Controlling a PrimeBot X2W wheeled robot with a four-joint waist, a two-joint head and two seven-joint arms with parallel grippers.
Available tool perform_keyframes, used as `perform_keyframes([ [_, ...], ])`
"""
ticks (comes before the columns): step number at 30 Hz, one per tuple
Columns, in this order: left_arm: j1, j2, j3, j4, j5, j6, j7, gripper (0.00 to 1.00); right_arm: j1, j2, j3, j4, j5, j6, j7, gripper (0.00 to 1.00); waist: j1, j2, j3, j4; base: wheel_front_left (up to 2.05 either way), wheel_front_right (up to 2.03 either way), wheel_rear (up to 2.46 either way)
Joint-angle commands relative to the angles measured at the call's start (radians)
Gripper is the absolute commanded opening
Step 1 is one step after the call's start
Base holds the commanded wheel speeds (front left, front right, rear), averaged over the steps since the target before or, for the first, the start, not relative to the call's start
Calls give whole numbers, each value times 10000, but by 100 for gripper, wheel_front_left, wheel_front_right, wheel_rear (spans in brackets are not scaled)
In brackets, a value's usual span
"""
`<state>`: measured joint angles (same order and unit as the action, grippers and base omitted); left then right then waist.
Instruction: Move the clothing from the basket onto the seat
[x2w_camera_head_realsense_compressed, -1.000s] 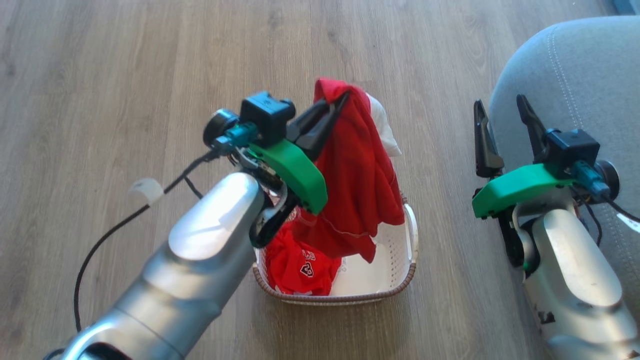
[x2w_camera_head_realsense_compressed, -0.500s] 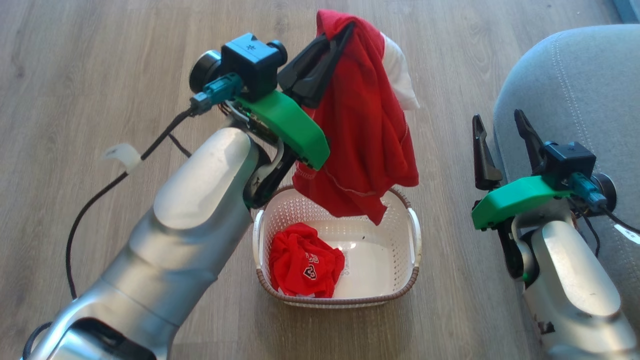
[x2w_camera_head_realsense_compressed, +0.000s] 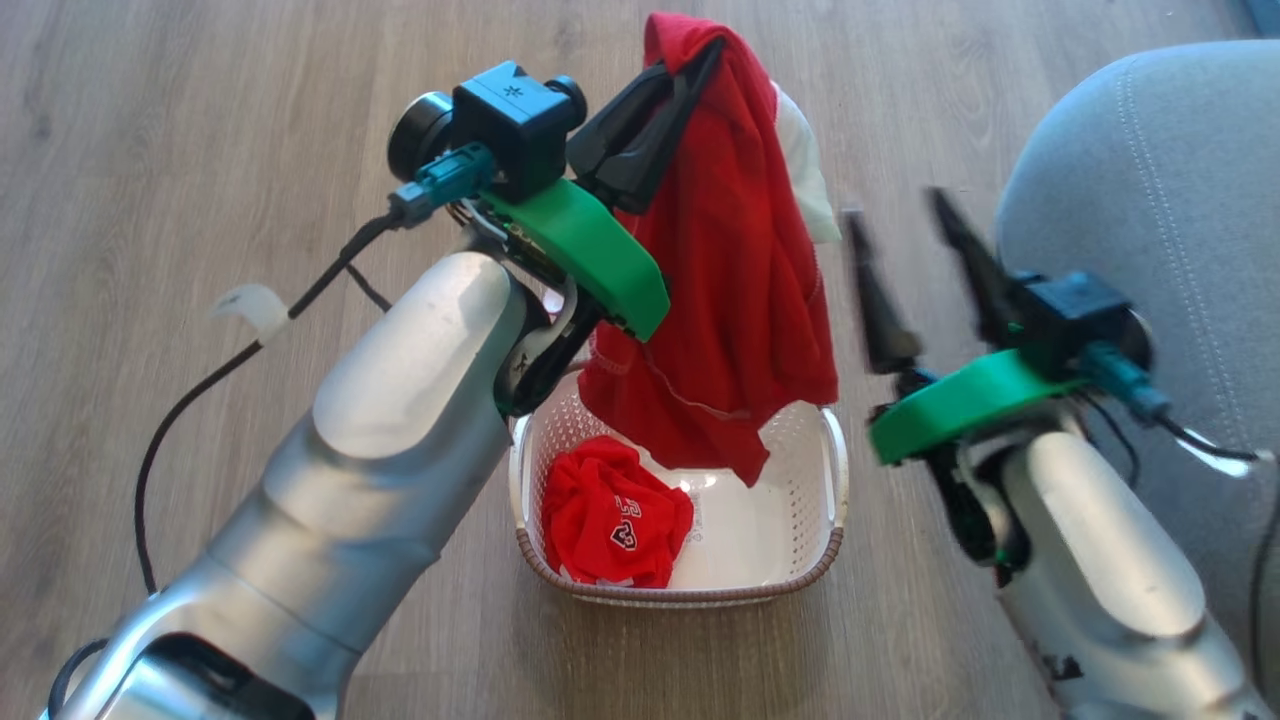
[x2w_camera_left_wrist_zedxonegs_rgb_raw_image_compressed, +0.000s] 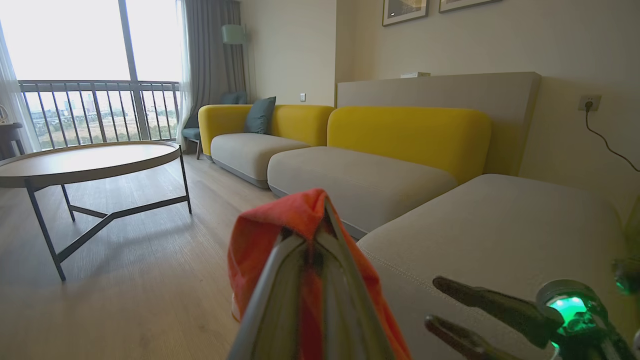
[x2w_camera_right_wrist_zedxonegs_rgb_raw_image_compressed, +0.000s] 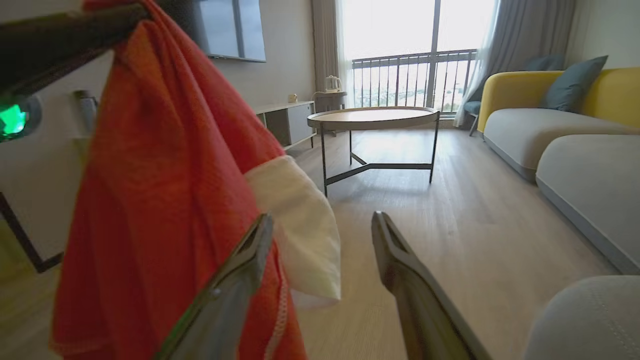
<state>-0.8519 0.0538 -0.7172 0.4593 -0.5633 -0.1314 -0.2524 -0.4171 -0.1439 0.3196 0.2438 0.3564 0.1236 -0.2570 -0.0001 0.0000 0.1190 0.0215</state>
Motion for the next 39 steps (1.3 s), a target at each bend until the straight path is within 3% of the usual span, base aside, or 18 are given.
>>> perform_keyframes([
  [1,-576,140,263,-392,81,8,-93,0,-624,-243,704,-750,246,71,-47,100,1,0,40,48,0,0,0],
  [5,-546,108,120,-427,48,8,-93,0,-1008,-452,1403,-1206,452,71,-47,100,1,0,94,167,0,0,0],
  [11,-513,62,-47,-519,-7,8,-93,0,-1573,-681,2479,-950,537,71,-47,100,1,0,135,364,0,0,0],
  [27,-382,-22,-509,-943,-192,8,-93,0,-2595,-737,4470,2039,1340,71,-47,100,1,0,101,856,0,0,0],
  [34,-268,-30,-737,-934,-300,8,-93,0,-2847,-587,4728,2418,1795,71,-47,100,1,0,55,930,0,0,0],
  [35,-253,-30,-769,-912,-318,8,-93,0,-2853,-581,4735,2400,1814,71,-47,87,1,0,54,932,0,0,0],
  [36,-238,-31,-790,-896,-332,8,-93,0,-2855,-575,4736,2353,1825,71,-47,46,1,0,52,931,0,0,0],
  [37,-221,-31,-807,-878,-345,8,-93,0,-2843,-575,4722,2305,1838,71,-48,14,1,0,52,927,0,0,0],
  [38,-204,-32,-821,-852,-352,8,-93,0,-2825,-583,4713,2264,1846,71,-48,0,1,0,52,918,0,0,0],
  [39,-186,-32,-835,-820,-363,8,-93,0,-2800,-598,4702,2220,1855,71,-48,0,1,0,53,904,0,0,0],
])
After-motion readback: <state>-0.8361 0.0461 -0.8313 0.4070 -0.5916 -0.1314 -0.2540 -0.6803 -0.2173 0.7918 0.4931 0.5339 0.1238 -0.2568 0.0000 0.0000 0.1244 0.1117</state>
